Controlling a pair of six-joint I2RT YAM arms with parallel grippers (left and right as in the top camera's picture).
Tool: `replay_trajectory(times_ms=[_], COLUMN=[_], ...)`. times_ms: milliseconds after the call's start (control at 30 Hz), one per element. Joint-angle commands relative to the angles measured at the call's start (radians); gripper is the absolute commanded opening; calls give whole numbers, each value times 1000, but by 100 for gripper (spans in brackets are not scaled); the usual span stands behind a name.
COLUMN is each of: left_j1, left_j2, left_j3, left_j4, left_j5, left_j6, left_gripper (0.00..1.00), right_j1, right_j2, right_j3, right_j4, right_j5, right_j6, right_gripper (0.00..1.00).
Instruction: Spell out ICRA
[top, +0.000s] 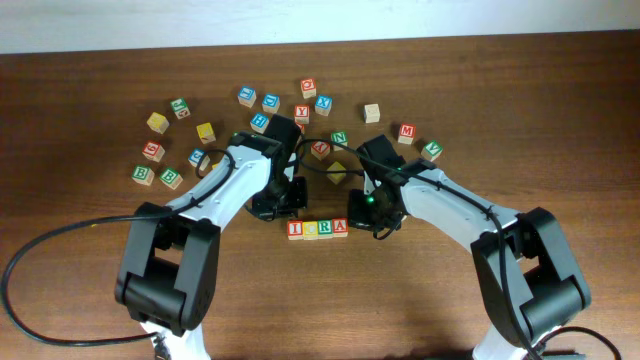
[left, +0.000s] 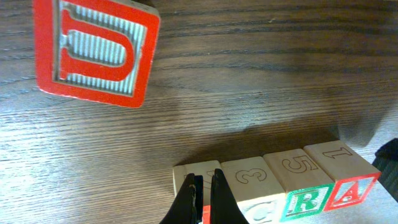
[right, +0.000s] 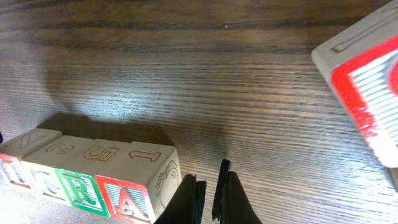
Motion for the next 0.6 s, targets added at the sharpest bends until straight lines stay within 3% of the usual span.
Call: replay_trajectory(times_ms=[0,567], left_j1=[-4,-4], left_j2=[-1,-1], left_j3=[-10,-10], left_j4=[-2,-36], left_j5=[21,22], left_j6=[-13,-13], left_gripper=[0,0], right_j1=[-3,-3], right_j2=[0,0], right_j3=[-5,-5], right_j4=[2,2], right_j5=[-1,1], right_j6=[-9,-9], right_gripper=[4,4])
